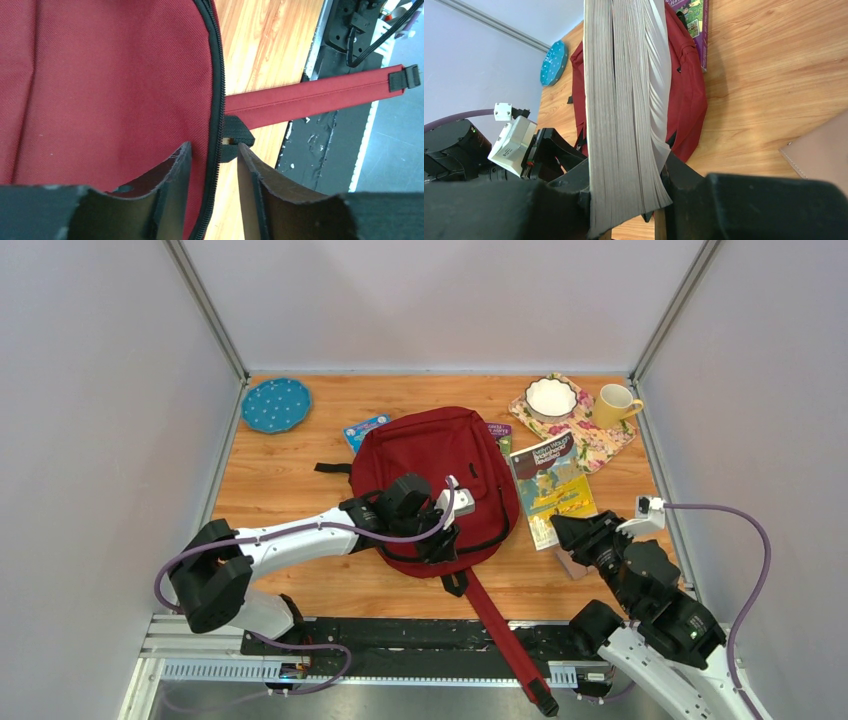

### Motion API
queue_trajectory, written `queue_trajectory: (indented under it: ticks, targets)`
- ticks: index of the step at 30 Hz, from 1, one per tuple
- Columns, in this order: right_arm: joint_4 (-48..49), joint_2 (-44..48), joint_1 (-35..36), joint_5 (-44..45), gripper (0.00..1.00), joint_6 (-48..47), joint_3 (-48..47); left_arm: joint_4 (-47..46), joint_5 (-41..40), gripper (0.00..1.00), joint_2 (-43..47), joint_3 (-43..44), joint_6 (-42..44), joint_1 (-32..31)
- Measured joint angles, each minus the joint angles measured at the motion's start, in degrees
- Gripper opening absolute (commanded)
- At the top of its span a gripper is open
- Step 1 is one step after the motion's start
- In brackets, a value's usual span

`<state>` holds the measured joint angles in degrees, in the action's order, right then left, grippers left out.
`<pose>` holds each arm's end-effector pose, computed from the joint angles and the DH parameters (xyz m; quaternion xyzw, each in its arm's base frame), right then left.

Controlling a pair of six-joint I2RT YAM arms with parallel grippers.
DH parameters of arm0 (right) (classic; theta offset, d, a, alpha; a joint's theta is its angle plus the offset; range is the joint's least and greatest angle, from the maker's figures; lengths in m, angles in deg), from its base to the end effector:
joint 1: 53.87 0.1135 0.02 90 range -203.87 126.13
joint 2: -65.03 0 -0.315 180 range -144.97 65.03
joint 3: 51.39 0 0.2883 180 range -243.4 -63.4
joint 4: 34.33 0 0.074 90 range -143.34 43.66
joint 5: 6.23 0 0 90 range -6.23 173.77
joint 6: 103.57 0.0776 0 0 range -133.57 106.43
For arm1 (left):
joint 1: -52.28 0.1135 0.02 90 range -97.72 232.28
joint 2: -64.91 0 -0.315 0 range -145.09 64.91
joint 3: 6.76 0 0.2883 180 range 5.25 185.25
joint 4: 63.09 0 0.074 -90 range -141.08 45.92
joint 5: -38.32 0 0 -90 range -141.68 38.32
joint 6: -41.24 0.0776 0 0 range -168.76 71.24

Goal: Pack the student bag
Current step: Place the book in the student bag.

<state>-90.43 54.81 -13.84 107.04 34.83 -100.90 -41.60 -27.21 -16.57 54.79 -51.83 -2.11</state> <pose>0.0750 0.0230 0.3099 0.1773 0.7755 0.2911 0.5314 0.1793 -0.3056 0.2311 0.4643 0.7652 -0.3626 0.2597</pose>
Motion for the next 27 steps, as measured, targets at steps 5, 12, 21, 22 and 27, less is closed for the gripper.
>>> queue_trajectory:
  ticks: [5, 12, 21, 22, 27]
  targets:
    - [0.04, -0.15, 0.0, -0.44, 0.0, 0.22, 0.07, -0.39, -1.31, 0.28, -0.2, 0.0, -0.24, 0.0]
    - [0.13, -0.15, 0.0, -0.87, 0.0, 0.44, 0.17, -0.76, -1.92, 0.32, -1.31, 0.0, -0.2, 0.0]
    - [0.13, -0.15, 0.0, -0.9, 0.0, 0.85, 0.17, -1.07, -2.67, 0.0, -2.25, 0.0, -0.76, 0.0]
    - [0.13, -0.15, 0.0, -0.9, 0.0, 0.87, 0.17, -1.11, -2.8, 0.0, -2.23, 0.0, -0.74, 0.0]
    - [0.11, -0.15, 0.0, -0.9, 0.0, 1.2, 0.17, -1.2, -4.72, 0.0, -1.7, 0.0, -1.16, 0.0]
